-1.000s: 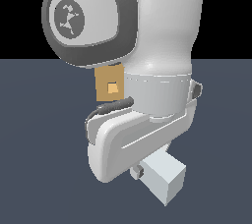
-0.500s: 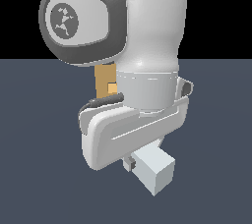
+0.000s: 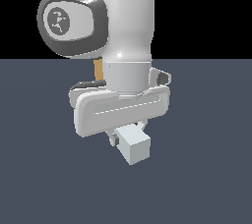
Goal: Insert the peg into the horizontal hole in a box.
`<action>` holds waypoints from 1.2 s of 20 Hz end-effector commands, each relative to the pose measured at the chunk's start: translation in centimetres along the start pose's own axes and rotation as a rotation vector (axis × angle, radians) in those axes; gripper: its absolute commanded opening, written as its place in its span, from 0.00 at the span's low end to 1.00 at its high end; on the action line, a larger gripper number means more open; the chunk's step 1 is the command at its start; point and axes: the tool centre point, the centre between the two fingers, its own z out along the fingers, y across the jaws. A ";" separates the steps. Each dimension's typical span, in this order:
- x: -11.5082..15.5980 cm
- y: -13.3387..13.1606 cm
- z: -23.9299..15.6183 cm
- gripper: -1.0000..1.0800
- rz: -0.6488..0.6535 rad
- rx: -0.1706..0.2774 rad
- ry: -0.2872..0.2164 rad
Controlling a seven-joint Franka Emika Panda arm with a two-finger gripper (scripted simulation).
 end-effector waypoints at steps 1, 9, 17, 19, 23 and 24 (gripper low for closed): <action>1.9 0.2 -0.5 0.00 0.040 -0.004 -0.002; 7.7 1.1 -1.5 0.00 0.166 -0.004 -0.002; 12.8 2.7 -2.5 0.00 0.279 -0.004 -0.002; 13.8 3.1 -2.6 0.00 0.300 -0.004 -0.002; 15.2 3.8 -2.9 0.00 0.334 -0.004 -0.002; 15.5 3.9 -3.0 0.00 0.340 -0.004 -0.002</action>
